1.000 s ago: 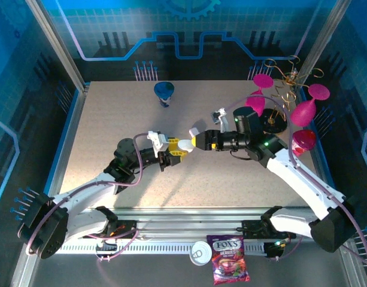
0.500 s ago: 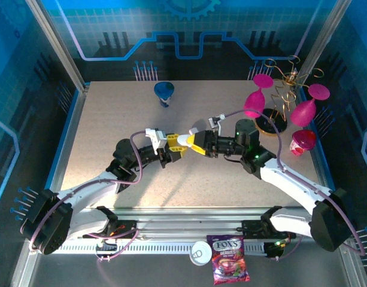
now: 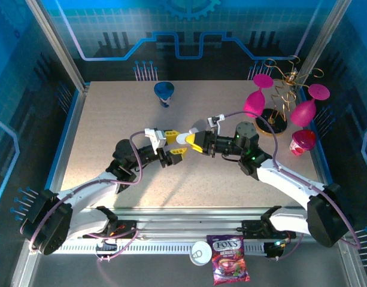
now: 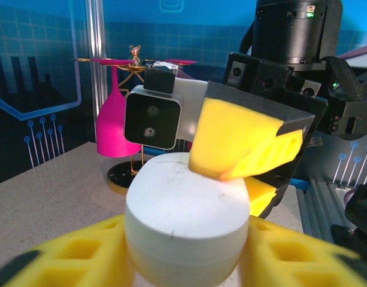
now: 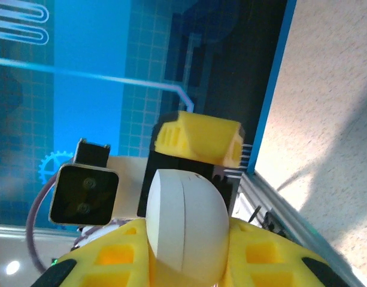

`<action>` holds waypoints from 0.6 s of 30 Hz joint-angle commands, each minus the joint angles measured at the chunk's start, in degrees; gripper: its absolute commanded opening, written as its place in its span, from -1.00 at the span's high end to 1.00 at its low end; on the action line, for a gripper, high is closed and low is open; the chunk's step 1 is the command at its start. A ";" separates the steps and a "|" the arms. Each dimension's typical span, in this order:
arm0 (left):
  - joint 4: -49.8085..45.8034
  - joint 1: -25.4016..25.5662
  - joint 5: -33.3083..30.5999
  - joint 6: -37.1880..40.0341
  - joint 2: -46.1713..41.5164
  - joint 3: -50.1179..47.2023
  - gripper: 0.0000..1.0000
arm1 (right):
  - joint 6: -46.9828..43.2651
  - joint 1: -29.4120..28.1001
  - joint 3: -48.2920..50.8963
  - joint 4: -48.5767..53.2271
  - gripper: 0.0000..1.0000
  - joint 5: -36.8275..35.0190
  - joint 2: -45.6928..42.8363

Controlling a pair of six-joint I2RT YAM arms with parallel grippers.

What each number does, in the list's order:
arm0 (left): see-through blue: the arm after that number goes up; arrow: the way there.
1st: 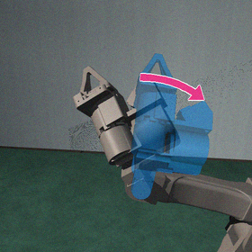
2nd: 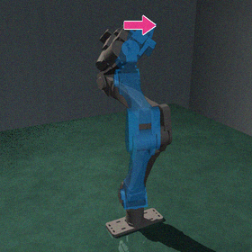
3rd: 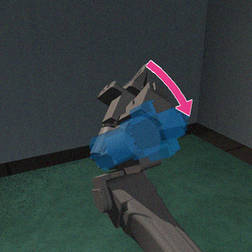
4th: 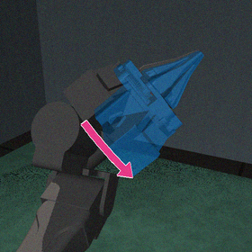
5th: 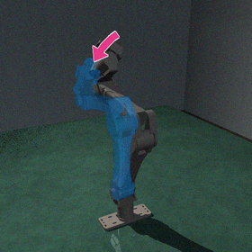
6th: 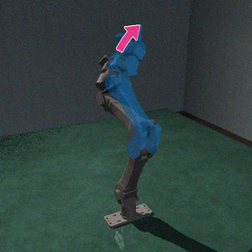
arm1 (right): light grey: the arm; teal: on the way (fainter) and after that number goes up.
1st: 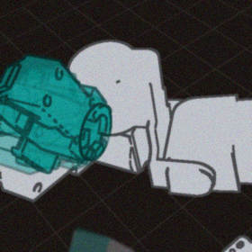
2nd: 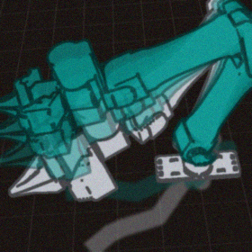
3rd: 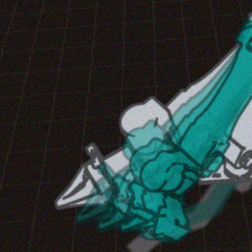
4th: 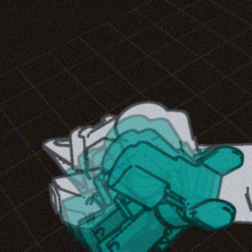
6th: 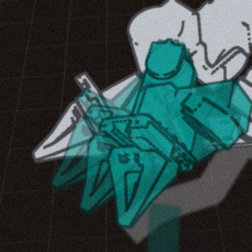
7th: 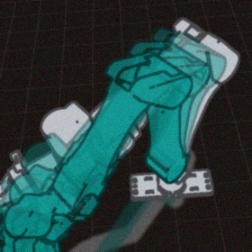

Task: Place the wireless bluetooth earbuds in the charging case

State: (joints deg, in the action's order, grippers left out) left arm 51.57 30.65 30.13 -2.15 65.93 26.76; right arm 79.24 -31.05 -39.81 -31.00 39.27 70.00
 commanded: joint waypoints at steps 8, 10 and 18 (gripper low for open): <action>-19.49 2.60 -10.21 11.62 -4.06 -3.88 -0.99 | -26.72 5.12 -4.21 27.14 0.51 -16.38 2.66; -24.03 3.40 -11.76 13.83 -4.40 -3.70 -0.99 | -29.75 5.23 -5.31 30.01 0.51 -20.77 5.90; -33.76 5.07 -13.86 16.84 -6.07 -4.05 -0.99 | -30.59 5.56 -8.63 28.71 0.48 -25.16 20.01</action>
State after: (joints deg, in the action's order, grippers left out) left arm 23.55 35.11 18.13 11.86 61.14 23.42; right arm 51.48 -26.06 -45.95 -3.90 17.45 87.33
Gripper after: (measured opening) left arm 0.994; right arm 0.261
